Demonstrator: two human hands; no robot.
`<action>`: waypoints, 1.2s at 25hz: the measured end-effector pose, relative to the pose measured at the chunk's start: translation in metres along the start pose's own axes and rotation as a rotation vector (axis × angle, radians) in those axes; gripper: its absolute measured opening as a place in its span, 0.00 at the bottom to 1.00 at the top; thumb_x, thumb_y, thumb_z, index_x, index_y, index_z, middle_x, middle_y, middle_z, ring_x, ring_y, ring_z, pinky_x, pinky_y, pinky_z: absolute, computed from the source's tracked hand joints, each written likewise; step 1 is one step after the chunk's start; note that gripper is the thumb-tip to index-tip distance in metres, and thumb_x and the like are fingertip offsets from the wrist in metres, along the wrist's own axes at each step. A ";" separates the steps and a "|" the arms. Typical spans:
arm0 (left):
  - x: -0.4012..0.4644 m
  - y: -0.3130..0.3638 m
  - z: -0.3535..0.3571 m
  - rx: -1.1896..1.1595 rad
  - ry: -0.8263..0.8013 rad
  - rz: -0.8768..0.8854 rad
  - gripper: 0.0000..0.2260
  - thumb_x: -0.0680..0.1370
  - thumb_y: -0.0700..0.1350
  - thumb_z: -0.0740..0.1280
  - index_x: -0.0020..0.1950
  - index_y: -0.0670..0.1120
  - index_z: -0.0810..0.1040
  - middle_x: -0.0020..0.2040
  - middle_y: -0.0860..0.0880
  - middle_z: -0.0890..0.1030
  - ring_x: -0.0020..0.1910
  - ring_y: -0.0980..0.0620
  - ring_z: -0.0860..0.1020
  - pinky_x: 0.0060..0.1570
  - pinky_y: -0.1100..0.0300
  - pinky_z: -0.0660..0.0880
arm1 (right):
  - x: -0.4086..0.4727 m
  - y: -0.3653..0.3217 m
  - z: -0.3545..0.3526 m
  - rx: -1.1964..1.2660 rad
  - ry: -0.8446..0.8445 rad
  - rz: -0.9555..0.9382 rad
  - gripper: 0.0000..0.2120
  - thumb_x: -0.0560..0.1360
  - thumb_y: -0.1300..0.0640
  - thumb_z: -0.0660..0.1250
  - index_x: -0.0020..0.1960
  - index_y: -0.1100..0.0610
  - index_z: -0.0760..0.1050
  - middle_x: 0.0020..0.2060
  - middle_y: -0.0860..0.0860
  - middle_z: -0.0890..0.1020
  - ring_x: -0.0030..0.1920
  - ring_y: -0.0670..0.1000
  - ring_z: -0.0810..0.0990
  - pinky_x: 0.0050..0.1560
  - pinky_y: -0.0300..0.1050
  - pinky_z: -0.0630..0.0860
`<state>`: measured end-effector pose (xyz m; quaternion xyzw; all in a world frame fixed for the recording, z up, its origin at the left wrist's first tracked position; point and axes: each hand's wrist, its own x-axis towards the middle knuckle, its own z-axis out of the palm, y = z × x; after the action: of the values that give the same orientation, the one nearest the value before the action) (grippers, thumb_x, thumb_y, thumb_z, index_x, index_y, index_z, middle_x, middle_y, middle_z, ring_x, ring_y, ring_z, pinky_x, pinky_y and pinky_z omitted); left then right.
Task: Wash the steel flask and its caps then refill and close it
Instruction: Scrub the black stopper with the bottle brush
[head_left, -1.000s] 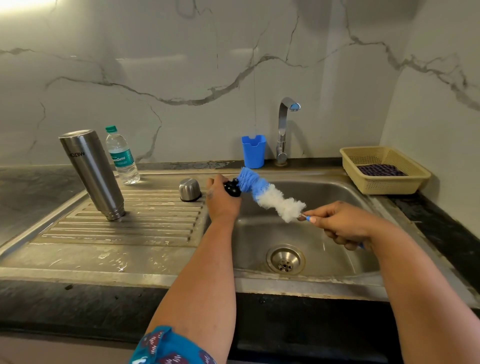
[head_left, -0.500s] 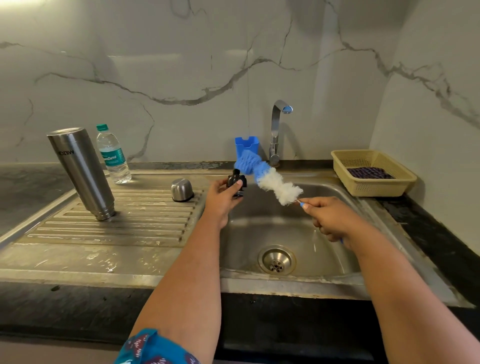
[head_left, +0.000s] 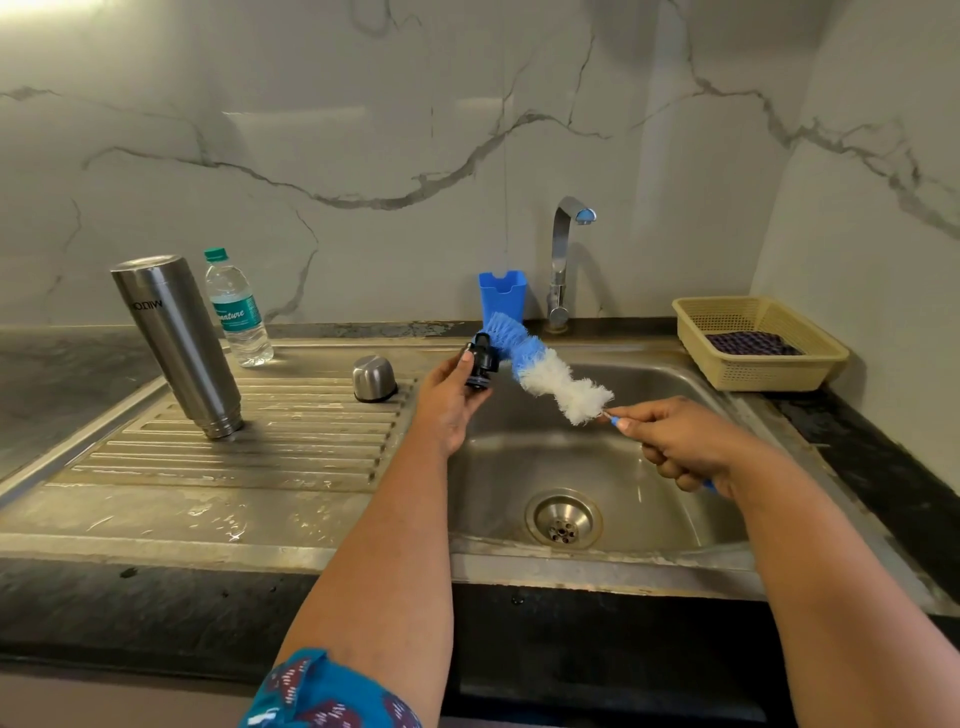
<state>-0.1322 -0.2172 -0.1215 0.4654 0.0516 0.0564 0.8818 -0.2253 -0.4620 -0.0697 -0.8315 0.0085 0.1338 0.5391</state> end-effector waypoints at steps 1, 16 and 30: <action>0.001 0.001 -0.003 -0.026 -0.007 -0.014 0.10 0.81 0.40 0.65 0.62 0.40 0.74 0.63 0.38 0.78 0.63 0.42 0.77 0.53 0.51 0.79 | 0.000 0.000 -0.002 -0.001 0.001 0.003 0.10 0.82 0.55 0.60 0.48 0.42 0.76 0.28 0.51 0.64 0.24 0.45 0.58 0.22 0.34 0.54; 0.010 -0.003 -0.007 0.133 0.172 0.011 0.15 0.81 0.39 0.66 0.67 0.43 0.72 0.64 0.41 0.77 0.62 0.44 0.77 0.58 0.51 0.77 | 0.005 0.004 -0.005 -0.142 0.078 -0.077 0.13 0.81 0.54 0.61 0.64 0.45 0.75 0.26 0.50 0.65 0.24 0.45 0.58 0.24 0.37 0.56; 0.018 -0.016 -0.015 0.726 0.259 0.367 0.20 0.77 0.42 0.72 0.67 0.48 0.72 0.65 0.45 0.74 0.61 0.48 0.76 0.60 0.54 0.76 | 0.002 0.001 -0.009 -0.128 -0.019 -0.015 0.13 0.81 0.56 0.60 0.63 0.45 0.75 0.27 0.51 0.64 0.23 0.46 0.58 0.21 0.35 0.55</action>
<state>-0.1160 -0.2116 -0.1433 0.7362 0.0947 0.2488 0.6222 -0.2220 -0.4708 -0.0673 -0.8631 -0.0114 0.1380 0.4857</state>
